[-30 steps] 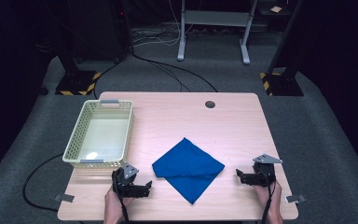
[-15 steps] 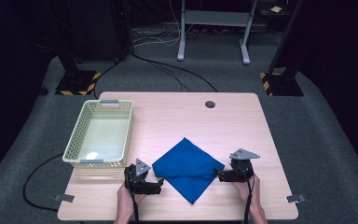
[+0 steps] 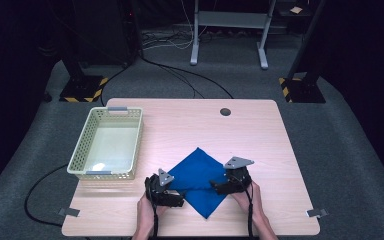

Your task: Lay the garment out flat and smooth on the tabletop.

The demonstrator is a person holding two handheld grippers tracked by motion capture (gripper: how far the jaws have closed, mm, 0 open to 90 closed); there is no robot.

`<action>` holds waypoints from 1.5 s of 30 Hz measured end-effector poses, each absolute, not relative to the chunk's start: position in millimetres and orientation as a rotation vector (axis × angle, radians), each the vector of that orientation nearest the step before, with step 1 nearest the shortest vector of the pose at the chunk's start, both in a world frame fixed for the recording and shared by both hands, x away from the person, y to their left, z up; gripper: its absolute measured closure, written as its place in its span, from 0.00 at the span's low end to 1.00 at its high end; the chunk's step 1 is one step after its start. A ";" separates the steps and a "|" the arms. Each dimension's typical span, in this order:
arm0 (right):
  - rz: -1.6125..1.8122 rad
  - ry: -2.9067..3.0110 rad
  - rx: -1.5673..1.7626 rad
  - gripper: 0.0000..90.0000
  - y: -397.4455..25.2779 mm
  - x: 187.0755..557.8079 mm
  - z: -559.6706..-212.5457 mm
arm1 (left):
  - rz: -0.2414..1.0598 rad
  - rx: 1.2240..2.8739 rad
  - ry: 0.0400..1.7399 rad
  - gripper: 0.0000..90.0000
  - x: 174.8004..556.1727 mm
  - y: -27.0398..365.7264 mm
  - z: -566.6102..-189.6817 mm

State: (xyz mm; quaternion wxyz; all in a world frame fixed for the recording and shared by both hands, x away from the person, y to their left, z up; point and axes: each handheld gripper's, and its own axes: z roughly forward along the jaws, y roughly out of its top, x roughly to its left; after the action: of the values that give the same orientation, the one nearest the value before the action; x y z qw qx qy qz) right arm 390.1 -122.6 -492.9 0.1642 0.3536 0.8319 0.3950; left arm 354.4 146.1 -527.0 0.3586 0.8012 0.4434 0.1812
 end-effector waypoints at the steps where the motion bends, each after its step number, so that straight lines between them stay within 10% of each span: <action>1: 1.127 2.381 0.995 0.10 -118.0 390.4 -492.1 | 0.461 2.074 1.144 0.00 355.1 145.3 -527.5; 16: 1.098 2.597 0.784 0.42 -55.8 394.1 -504.2 | 0.472 2.104 1.142 0.00 355.7 140.1 -531.8; 27: 1.049 2.567 0.783 0.98 -53.1 391.2 -509.9 | 0.471 2.103 1.141 0.00 355.7 140.1 -532.0; 45: 1.143 2.378 0.899 1.00 -91.4 402.6 -477.4 | 0.474 2.101 1.145 0.00 355.9 140.4 -532.0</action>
State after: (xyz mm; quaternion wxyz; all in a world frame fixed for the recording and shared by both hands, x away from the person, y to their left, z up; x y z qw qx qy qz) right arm 402.6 -91.4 -477.4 0.1762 0.3174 0.8399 0.4035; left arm 355.9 140.4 -532.0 0.3439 0.8088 0.4407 0.1825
